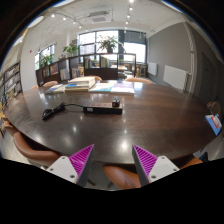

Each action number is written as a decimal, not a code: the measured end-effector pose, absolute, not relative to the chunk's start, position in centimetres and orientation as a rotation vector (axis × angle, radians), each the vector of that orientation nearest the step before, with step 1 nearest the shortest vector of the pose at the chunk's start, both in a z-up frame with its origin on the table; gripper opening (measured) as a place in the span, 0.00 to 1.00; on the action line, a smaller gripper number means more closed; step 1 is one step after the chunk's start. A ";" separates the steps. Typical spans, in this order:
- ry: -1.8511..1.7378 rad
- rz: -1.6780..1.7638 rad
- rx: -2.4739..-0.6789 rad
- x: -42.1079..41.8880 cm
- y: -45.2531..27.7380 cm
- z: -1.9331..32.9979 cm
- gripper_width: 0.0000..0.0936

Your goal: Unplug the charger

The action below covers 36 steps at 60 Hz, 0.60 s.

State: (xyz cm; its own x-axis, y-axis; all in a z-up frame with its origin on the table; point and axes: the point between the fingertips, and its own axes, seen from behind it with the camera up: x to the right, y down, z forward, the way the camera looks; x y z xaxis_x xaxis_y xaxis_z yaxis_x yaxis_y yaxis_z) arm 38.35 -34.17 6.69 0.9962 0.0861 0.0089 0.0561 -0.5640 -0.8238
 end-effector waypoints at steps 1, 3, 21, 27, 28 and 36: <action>-0.097 0.035 -2.176 38.4 -33.4 6.3 0.80; -0.093 0.028 -2.185 38.4 -31.4 5.7 0.80; -0.047 0.014 -2.145 37.6 -11.3 4.4 0.74; -0.056 0.007 -2.127 37.7 -6.6 4.1 0.67; -0.057 0.005 -2.125 37.7 -5.8 3.9 0.66; -0.038 0.006 -2.129 38.0 -3.1 2.9 0.49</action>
State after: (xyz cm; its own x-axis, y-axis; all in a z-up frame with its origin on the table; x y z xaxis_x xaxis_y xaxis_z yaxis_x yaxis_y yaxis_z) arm 38.03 -3.14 2.89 0.9995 0.0299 0.0112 0.0253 -0.5293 -0.8481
